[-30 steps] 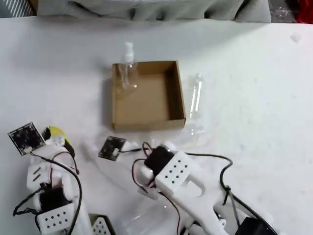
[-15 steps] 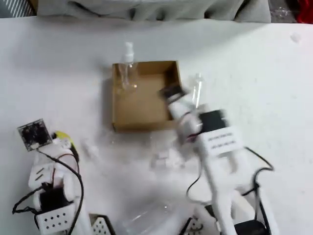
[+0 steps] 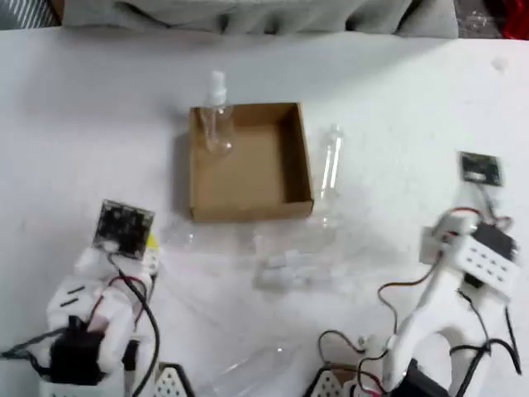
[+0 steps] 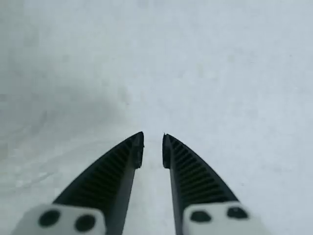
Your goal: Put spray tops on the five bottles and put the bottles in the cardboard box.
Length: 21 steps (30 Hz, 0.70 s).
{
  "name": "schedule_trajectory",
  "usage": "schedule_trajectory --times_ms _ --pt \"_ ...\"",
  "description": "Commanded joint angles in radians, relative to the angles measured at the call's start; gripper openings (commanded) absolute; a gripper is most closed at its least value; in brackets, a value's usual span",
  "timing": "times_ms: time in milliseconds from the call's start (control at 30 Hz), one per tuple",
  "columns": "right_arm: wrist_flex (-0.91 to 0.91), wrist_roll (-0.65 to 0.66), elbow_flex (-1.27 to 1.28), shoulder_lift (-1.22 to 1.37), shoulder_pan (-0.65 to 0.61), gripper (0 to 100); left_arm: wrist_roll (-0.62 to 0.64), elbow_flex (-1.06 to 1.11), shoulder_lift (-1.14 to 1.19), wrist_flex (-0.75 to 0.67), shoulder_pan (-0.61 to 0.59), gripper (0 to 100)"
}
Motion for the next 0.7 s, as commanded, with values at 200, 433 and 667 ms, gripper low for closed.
schedule_trajectory --times_ms 200,433,667 --pt "-0.064 0.015 -0.230 0.243 0.114 4.0 -0.074 -0.414 0.475 0.358 0.524 3" --pt "-0.050 0.009 -0.578 0.616 0.137 4.0 -0.025 -0.384 0.484 0.342 0.881 3" --pt "0.033 0.006 -0.957 0.963 0.139 3.5 0.175 -0.253 0.489 0.216 1.170 17"
